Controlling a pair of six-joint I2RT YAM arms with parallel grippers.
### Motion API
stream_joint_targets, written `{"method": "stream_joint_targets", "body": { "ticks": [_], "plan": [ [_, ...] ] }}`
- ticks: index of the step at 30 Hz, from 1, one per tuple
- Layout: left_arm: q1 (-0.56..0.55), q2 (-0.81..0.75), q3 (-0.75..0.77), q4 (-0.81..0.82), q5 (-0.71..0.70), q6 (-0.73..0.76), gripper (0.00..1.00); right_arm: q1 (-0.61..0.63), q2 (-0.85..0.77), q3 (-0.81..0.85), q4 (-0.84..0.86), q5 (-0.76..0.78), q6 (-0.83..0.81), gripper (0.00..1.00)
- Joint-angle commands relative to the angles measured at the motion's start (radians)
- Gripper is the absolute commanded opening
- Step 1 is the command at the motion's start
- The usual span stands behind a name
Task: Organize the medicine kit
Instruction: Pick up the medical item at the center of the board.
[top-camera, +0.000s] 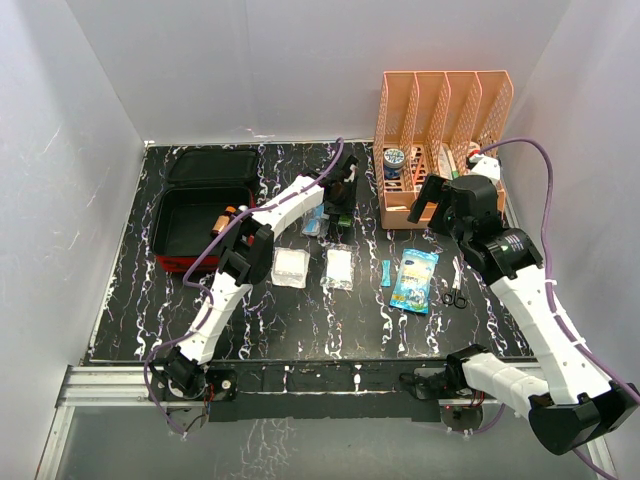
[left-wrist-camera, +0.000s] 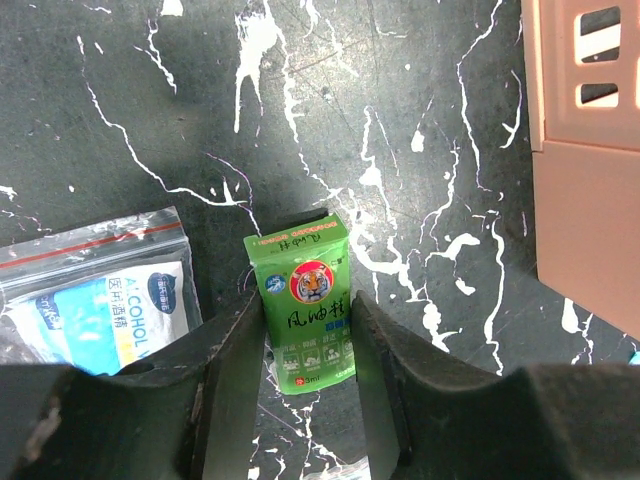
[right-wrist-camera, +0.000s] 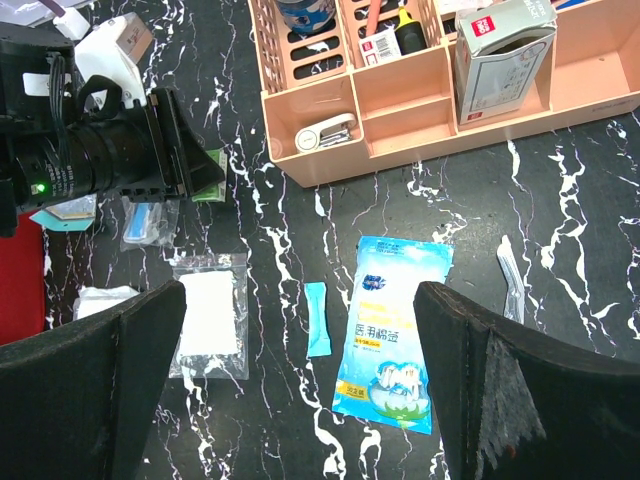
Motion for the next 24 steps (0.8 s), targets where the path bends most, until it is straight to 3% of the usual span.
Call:
{"method": "stream_joint_targets", "body": {
  "ticks": [1, 14, 24],
  "plan": [
    [-0.011, -0.04, 0.02, -0.055, 0.009, 0.034, 0.35, 0.003, -0.008, -0.001, 0.04, 0.012, 0.0, 0.98],
    [-0.005, -0.107, 0.064, -0.07, 0.022, 0.121, 0.34, 0.003, 0.032, -0.002, 0.076, -0.015, -0.02, 0.98],
    [0.059, -0.2, 0.057, -0.111, 0.053, 0.183, 0.33, 0.003, 0.053, -0.023, 0.111, -0.039, -0.02, 0.98]
  ]
}}
